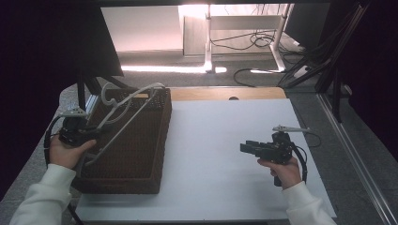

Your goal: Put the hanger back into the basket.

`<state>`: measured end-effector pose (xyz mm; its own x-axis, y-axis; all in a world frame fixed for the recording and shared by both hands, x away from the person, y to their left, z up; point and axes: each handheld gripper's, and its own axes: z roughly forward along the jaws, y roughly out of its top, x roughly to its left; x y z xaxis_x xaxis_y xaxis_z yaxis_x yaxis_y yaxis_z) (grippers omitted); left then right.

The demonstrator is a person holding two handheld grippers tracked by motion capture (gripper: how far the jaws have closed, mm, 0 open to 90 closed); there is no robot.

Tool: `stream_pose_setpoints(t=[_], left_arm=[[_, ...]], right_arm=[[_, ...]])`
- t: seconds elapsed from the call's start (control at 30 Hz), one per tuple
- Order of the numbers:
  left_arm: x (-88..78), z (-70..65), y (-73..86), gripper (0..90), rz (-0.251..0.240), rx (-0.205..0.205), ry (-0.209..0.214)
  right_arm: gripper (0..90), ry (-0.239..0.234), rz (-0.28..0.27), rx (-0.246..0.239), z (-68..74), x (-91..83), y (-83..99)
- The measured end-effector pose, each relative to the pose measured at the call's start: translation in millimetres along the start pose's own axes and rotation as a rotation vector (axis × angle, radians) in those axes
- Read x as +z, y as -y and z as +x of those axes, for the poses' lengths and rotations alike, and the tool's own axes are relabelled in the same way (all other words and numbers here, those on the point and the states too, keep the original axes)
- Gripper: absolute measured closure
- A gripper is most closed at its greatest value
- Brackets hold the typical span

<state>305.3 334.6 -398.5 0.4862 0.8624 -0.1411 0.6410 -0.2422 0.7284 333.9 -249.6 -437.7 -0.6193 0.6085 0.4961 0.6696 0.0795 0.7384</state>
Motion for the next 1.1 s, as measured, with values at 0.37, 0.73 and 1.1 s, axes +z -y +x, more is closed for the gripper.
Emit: stream_pose_setpoints(t=[0.37, 0.73, 1.1], left_arm=[[13.1, 8.2, 8.2, 87.8, 0.078, 0.017, -0.027], [34.4, 13.8, 15.5, 34.2, 0.184, -0.002, -0.062], [17.4, -3.2, 13.6, 27.4, 0.132, 0.019, -0.050]], right_arm=[[53.5, -0.001, 0.004, 0.008, -1.3, 1.2, 0.9], [53.3, 0.000, 0.008, 0.012, -2.2, 1.9, 1.3], [51.8, -0.009, 0.008, 0.022, -4.5, 3.1, 1.7]])
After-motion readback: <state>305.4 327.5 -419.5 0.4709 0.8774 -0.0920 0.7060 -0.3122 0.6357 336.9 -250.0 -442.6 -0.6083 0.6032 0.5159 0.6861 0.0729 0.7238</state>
